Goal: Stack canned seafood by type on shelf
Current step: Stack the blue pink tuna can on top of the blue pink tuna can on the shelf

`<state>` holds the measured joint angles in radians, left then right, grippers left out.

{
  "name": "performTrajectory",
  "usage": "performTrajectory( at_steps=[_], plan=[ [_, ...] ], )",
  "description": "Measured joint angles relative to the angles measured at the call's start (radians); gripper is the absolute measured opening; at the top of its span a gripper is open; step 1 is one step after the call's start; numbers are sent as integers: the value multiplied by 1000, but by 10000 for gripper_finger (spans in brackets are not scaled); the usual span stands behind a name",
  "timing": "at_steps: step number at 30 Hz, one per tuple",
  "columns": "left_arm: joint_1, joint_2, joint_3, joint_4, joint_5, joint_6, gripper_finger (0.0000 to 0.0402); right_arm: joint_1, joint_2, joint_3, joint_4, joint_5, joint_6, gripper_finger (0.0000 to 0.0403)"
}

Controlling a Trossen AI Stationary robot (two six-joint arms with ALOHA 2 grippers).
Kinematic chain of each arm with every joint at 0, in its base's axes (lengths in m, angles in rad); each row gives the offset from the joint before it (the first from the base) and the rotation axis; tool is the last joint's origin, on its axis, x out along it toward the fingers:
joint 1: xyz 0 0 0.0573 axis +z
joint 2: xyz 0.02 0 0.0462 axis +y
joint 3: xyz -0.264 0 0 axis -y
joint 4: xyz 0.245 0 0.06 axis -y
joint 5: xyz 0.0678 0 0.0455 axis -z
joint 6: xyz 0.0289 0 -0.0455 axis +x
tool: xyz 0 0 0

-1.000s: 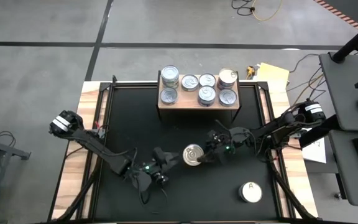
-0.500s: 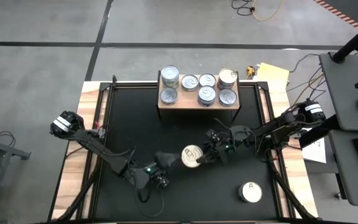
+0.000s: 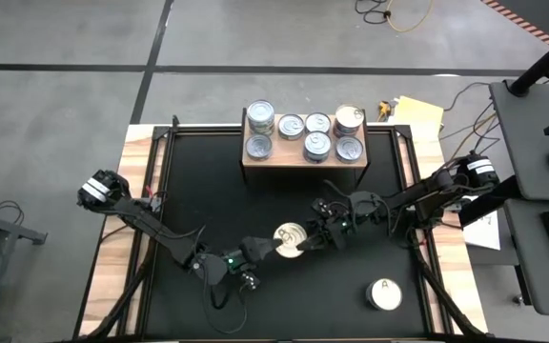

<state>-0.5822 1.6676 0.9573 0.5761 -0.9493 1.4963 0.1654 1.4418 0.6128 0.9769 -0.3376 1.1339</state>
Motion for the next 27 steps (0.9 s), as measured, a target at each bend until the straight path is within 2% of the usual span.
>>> performTrajectory(
  at_steps=[8, 12, 16, 20, 22, 27],
  plan=[
    [9, 1, 0, 12, 2, 99, 242, 0, -2, 35, -60, 19, 0, 190],
    [11, 1, 0, 16, 23, 133, 218, 0, -2, 51, -84, 23, 7, 190],
    [9, 1, 1, 11, 19, 151, 174, 0, -2, 64, -105, 23, 4, 190],
    [9, 1, 3, 11, 14, 151, 171, 1, -2, 66, -109, 23, -1, 191],
    [9, 1, 3, 11, 18, 118, 171, 1, -2, 66, -112, 28, -5, 217],
    [11, 1, 3, 19, 18, 16, 171, -1, -2, 66, -117, 42, -16, 316]
  ],
)
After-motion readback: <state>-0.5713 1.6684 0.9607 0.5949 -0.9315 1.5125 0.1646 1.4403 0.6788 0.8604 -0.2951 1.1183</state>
